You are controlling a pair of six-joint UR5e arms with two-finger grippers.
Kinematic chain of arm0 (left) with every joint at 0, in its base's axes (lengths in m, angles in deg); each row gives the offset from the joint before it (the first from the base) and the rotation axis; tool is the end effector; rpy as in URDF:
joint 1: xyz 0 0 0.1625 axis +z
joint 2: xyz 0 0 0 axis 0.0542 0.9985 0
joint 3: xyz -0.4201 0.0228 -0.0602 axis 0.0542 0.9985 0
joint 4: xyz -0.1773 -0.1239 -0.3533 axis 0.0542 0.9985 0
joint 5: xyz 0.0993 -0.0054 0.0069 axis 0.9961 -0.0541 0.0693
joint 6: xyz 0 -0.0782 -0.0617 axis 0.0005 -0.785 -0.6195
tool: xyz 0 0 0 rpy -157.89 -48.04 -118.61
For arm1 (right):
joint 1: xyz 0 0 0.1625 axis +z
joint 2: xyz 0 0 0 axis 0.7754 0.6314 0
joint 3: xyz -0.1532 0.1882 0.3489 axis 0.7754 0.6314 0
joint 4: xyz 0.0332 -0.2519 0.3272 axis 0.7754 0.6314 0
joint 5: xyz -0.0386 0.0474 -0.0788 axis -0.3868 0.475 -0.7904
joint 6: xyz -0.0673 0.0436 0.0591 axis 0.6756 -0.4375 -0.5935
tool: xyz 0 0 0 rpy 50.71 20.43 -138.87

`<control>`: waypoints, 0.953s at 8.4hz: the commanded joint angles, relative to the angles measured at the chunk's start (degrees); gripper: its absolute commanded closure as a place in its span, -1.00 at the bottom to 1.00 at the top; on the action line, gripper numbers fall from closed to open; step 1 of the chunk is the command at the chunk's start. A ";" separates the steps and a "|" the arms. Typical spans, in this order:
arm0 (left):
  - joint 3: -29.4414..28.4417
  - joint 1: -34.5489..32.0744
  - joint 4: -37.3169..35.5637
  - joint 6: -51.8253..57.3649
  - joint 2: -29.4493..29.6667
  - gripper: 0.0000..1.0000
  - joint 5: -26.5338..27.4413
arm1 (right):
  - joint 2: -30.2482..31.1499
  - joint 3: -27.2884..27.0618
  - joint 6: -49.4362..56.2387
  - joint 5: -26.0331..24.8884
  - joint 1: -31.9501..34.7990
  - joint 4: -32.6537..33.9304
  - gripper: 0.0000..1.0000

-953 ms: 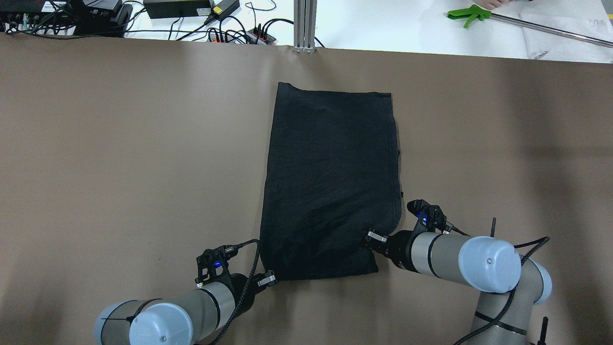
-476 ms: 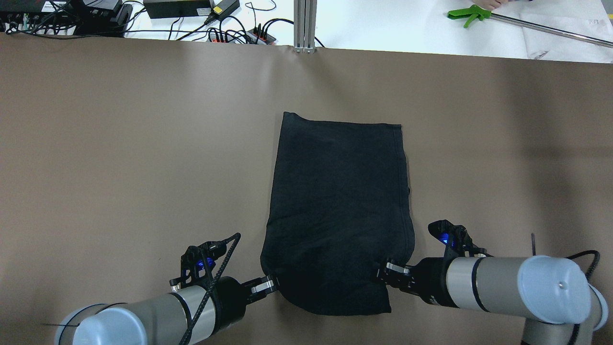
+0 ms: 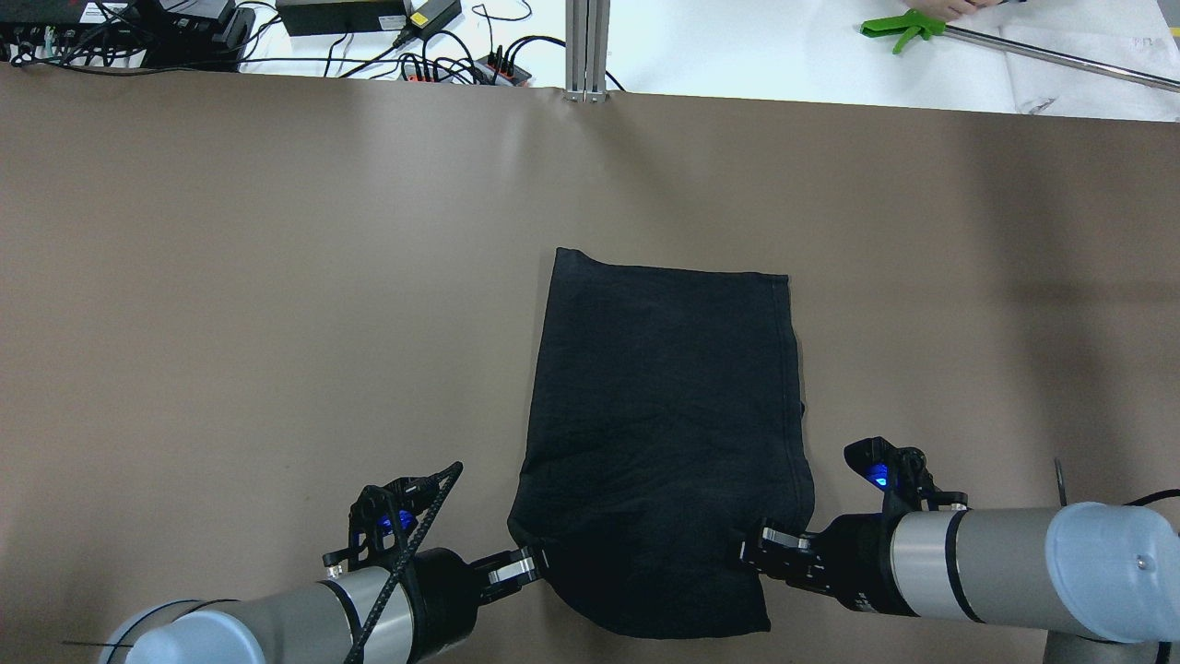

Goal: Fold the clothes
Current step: 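Lift the near edge with both grippers and fold it away from the robot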

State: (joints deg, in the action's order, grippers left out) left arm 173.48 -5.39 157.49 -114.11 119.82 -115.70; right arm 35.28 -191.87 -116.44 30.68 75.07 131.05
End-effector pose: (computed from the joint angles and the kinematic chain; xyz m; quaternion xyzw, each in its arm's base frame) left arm 0.4881 -0.2298 0.1672 0.0685 0.6843 -0.1940 0.6996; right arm -0.3578 -0.2764 0.2959 -0.0416 -0.6298 0.1521 0.7606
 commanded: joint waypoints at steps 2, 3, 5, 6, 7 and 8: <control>-3.96 -11.85 -1.29 4.24 4.40 1.00 -6.24 | -4.75 5.53 0.70 0.09 9.50 1.30 1.00; -8.33 -14.77 -1.39 4.24 7.82 1.00 -6.79 | -6.07 6.85 0.70 0.00 11.18 1.48 1.00; -15.91 -19.26 -1.30 4.06 13.89 1.00 -10.22 | -7.84 9.06 0.18 -0.26 13.21 1.48 1.00; -18.37 -21.19 -1.21 3.97 14.87 1.00 -11.36 | -10.28 10.89 -0.09 -0.43 13.57 1.57 1.00; -19.27 -22.43 -0.87 4.06 14.80 1.00 -12.76 | -13.09 13.43 0.17 -0.52 14.79 2.44 1.00; -19.62 -22.79 -0.86 4.06 14.79 1.00 -12.86 | -15.46 16.76 0.52 -0.61 15.24 3.32 1.00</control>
State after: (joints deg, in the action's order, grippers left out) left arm 155.80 -26.35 156.42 -110.07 133.99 -127.20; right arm 24.36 -180.29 -116.29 30.27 88.96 133.03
